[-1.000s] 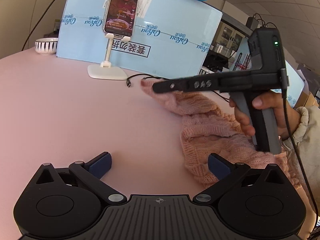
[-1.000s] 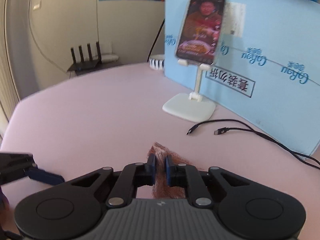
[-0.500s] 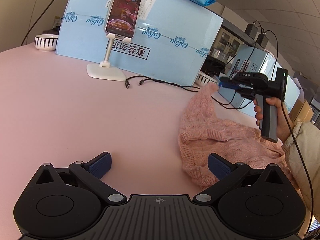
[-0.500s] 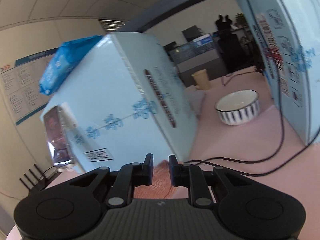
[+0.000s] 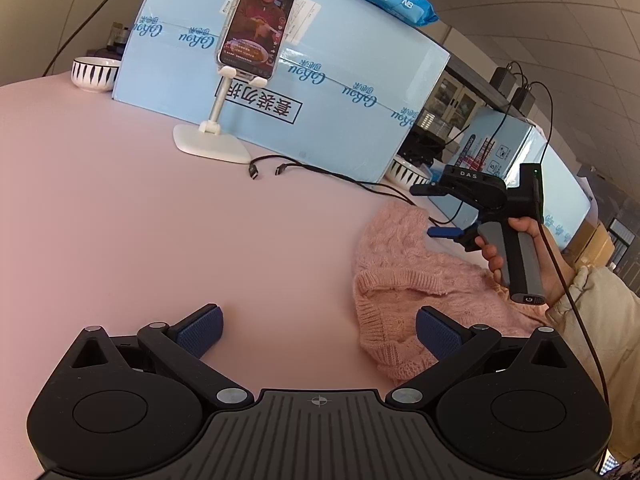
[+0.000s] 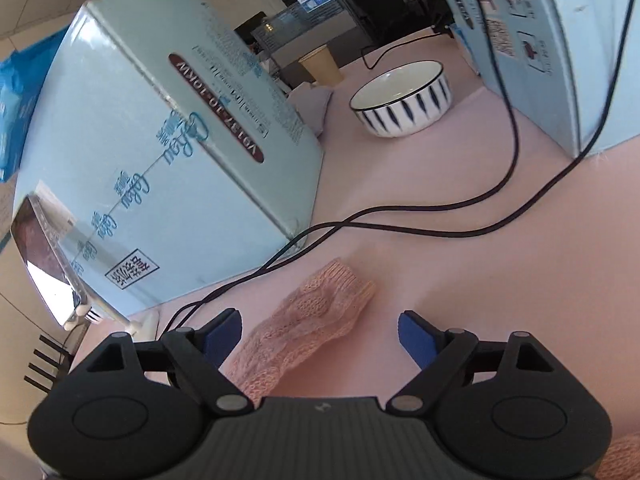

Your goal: Fold clothes

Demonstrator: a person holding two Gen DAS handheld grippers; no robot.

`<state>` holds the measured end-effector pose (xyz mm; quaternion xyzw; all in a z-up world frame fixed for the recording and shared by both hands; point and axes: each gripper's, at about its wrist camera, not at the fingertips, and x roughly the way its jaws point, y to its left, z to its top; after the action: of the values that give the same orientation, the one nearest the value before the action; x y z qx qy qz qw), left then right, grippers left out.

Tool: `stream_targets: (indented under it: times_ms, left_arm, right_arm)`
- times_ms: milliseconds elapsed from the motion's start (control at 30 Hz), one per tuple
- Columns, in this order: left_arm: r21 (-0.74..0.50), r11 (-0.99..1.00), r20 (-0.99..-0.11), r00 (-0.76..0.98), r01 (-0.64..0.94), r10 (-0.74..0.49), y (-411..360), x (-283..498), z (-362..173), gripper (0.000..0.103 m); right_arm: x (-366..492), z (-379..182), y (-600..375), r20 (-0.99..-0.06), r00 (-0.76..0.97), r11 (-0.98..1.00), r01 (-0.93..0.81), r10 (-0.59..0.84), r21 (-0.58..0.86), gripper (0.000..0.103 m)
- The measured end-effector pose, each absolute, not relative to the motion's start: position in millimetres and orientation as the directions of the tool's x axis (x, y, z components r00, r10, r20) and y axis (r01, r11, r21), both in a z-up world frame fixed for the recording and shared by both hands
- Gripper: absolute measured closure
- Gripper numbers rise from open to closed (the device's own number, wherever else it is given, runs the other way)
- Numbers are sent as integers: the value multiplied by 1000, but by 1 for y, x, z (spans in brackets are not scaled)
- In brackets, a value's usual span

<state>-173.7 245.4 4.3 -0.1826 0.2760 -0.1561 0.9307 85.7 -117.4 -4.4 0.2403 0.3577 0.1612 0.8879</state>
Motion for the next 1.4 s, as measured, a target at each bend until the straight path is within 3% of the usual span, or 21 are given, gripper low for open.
stream_targets:
  times_ms: [33,67,100,233,300,367,433,467,500,600,767,867,1133,1167,1233,1267,1300,1400]
  left_arm:
    - [-427,884,-456,799,190,-392,246,-174,4,0]
    - [-427,884,-456,799,190,-392,246,-174,4,0]
    - [-426,885,-457,799,190,-391,246,-174,4,0]
    - [-409,893,-466,798,189,-382,243,-173,5,0]
    - [-401,896,-471,797,189,-378,242,-173,5,0]
    - [-390,901,-477,796,188,-372,241,-173,6,0]
    - [-377,907,-484,796,187,-365,239,-172,6,0]
    - [-369,910,-488,795,187,-361,238,-172,6,0]
    - [-358,915,-494,794,187,-355,236,-171,7,0]
    - [-331,922,-517,778,202,-356,234,-170,10,0]
    - [-434,837,-544,643,334,-539,236,-175,22,0]
    - [-534,760,-531,553,370,-642,234,-175,23,0]
    - [-401,846,-626,569,352,-533,187,-158,25,6]
    - [-379,857,-632,580,348,-515,181,-160,24,10]
    - [-283,903,-650,628,322,-428,162,-165,26,35]
    - [-274,907,-652,631,321,-420,157,-166,27,68]
    - [-315,895,-654,611,316,-446,155,-164,28,77]
    - [-327,894,-666,596,307,-448,149,-157,36,83]
  right_arm:
    - [88,-5,-108,-559,692,843,-137,457,520,40]
    - [90,-5,-101,-566,691,853,-145,450,502,71]
    - [92,-7,-94,-581,687,867,-148,437,476,93]
    - [88,4,-86,-514,787,909,-140,343,393,92]
    - [93,5,-89,-521,799,923,-106,300,369,87]
    - [107,-7,-88,-613,733,938,-97,294,333,81]
    - [100,-3,-91,-607,742,948,-124,286,295,62]
    - [97,1,-92,-614,740,954,-129,273,269,37]
    - [91,8,-95,-609,751,958,-112,256,266,25]
    - [49,37,-121,-458,825,920,-178,333,348,22]
    - [-20,68,-152,-395,722,815,-430,569,388,20]
    - [-88,75,-170,-389,644,752,-590,658,295,17]
    - [-215,47,-187,-452,576,676,-732,681,86,16]
    - [-224,42,-190,-446,596,686,-725,668,59,16]
    - [-227,31,-196,-440,615,711,-698,654,81,16]
    - [-227,24,-201,-437,624,726,-679,648,107,16]
    - [-227,17,-205,-434,633,740,-659,641,133,16]
    - [-209,-2,-215,-464,608,753,-612,644,244,20]
